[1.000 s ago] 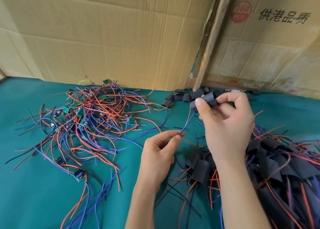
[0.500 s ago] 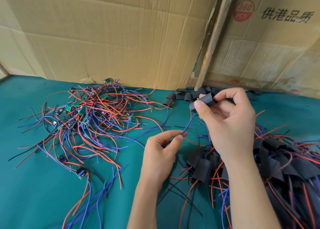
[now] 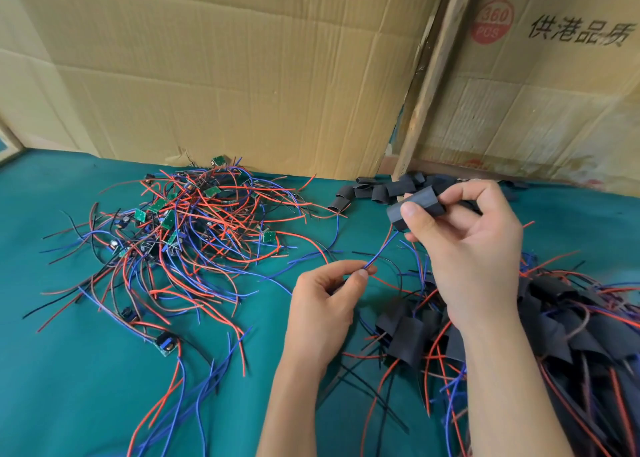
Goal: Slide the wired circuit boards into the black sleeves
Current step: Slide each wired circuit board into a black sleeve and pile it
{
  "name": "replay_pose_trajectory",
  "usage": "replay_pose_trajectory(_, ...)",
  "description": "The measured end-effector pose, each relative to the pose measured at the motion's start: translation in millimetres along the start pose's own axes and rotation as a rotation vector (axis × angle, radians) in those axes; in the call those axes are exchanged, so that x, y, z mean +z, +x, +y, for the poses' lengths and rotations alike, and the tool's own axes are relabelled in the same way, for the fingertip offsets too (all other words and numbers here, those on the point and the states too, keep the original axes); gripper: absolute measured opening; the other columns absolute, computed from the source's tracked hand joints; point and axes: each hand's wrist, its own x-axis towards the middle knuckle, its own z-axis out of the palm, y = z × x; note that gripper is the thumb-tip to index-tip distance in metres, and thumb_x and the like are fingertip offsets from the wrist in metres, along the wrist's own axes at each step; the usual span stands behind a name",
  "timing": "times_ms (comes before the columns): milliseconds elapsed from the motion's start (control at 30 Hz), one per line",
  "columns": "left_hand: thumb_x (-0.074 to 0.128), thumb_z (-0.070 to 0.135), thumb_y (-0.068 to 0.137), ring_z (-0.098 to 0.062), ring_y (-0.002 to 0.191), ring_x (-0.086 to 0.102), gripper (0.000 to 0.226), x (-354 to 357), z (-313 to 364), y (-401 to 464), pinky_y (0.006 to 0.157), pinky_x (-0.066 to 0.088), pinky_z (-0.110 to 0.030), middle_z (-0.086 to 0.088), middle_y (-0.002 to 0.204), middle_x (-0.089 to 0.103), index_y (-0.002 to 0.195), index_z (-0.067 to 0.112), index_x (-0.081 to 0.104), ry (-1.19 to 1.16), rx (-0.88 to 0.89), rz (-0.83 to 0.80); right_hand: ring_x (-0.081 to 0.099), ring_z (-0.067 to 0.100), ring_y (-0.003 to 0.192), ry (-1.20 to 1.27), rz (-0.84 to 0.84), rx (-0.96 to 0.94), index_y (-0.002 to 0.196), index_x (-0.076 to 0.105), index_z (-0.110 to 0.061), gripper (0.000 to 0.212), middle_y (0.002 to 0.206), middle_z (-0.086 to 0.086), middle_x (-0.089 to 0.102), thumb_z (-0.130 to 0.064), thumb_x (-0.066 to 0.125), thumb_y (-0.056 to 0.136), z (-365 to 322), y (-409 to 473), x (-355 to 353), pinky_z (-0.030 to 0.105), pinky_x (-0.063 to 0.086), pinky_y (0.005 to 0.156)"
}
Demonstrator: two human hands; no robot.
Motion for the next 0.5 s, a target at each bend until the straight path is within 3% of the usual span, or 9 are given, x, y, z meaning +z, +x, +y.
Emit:
replay_pose_trajectory(67,0.064,0.040,0.081,-0.021,0.058,0.033,0.015,0,0,0,0.061,0.030,-0.034,-0.020,0.078,0.066,0.086,0.038,0.078,-0.005,-0.003,0.003,0.075,0.020,0.070,-0.047,-0.027,0.001,0.093,0.050,-0.025,0.033,0.082,-0.003,0.079,-0.020,0.080,0.078,0,0,0,0.037,0.061,0.070)
replay_pose_trajectory(200,0.064,0.040,0.081,-0.021,0.058,0.033,0.015,0,-1,0,0.061,0.030,-0.034,-0.006,0.071,0.061,0.086,0.036,0.079,-0.004,0.001,-0.001,0.075,0.020,0.075,-0.108,-0.086,0.081,0.104,0.051,-0.023,0.042,0.085,-0.006,0.080,-0.023,0.082,0.076,3,-4,1,0.048,0.060,0.083)
replay_pose_trajectory(333,0.065,0.038,0.081,-0.025,0.060,0.031,0.014,-1,2,-1,0.062,0.029,-0.036,-0.011,0.067,0.046,0.088,0.032,0.076,0.005,0.017,-0.003,0.073,0.016,0.071,-0.100,-0.158,0.223,0.112,0.055,-0.021,0.046,0.085,-0.003,0.080,-0.014,0.085,0.079,10,-8,7,0.043,0.059,0.081)
replay_pose_trajectory(433,0.062,0.033,0.077,-0.024,0.058,0.029,0.011,-2,3,-2,0.059,0.026,-0.036,-0.007,0.059,0.037,0.088,0.032,0.064,0.006,0.003,0.020,0.070,0.013,0.065,-0.088,-0.267,0.361,0.110,0.060,-0.022,0.039,0.082,0.000,0.080,-0.014,0.085,0.080,15,-10,13,0.032,0.056,0.070)
replay_pose_trajectory(500,0.057,0.026,0.074,-0.019,0.053,0.028,0.015,-3,2,-3,0.054,0.026,-0.033,0.002,0.053,0.038,0.088,0.030,0.056,-0.030,-0.026,0.042,0.068,0.015,0.065,-0.058,-0.332,0.434,0.109,0.063,-0.020,0.036,0.083,0.001,0.080,-0.014,0.084,0.081,18,-12,15,0.032,0.057,0.071)
